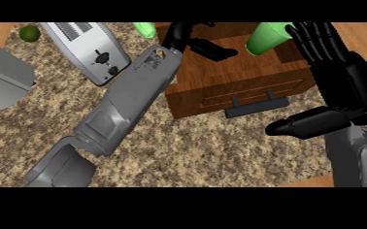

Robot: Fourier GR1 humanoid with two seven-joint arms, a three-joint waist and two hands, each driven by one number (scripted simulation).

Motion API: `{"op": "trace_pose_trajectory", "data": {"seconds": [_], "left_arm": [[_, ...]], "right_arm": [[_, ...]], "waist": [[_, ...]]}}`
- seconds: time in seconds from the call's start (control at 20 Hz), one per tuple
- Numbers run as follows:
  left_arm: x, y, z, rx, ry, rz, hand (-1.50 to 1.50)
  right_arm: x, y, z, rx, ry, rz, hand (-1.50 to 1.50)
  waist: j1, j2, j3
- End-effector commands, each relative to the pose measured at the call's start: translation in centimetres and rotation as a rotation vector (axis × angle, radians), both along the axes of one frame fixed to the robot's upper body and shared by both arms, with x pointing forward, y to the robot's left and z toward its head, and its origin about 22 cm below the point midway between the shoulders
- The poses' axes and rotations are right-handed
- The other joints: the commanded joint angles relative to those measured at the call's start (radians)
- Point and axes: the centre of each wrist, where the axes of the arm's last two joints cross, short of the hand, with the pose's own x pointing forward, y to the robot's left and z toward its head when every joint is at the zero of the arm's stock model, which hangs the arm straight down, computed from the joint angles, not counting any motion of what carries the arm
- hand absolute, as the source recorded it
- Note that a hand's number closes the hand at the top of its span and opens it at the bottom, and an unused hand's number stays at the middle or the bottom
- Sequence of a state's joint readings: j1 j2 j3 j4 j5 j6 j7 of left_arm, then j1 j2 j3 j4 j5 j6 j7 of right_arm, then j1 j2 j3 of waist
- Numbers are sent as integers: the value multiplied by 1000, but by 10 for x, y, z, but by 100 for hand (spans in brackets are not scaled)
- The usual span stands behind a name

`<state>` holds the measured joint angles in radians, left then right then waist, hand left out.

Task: Pick up the cup, place it into the drawer and close the drawer

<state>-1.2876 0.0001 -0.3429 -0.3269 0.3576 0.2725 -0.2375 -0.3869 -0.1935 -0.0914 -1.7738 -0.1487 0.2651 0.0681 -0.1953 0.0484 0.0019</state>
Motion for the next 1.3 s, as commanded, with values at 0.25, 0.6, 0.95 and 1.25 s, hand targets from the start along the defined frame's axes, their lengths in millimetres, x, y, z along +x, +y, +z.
{"op": "trace_pose_trajectory", "data": {"seconds": [0.25,0.6,0.95,1.25], "left_arm": [[-4,-1,4,-299,-76,-86,-150],[-2,-2,12,-382,-134,28,-150],[-3,5,-4,-398,-110,83,-150],[-5,20,-26,-474,-120,68,-150]], "right_arm": [[4,29,-1,-36,26,382,150],[-8,27,-14,-439,190,507,150],[-21,30,-19,-750,129,288,-150],[-11,34,-98,-833,236,191,-150]], "waist": [[12,4,-2],[64,-19,-2],[130,-36,-1],[192,-36,-1]]}}
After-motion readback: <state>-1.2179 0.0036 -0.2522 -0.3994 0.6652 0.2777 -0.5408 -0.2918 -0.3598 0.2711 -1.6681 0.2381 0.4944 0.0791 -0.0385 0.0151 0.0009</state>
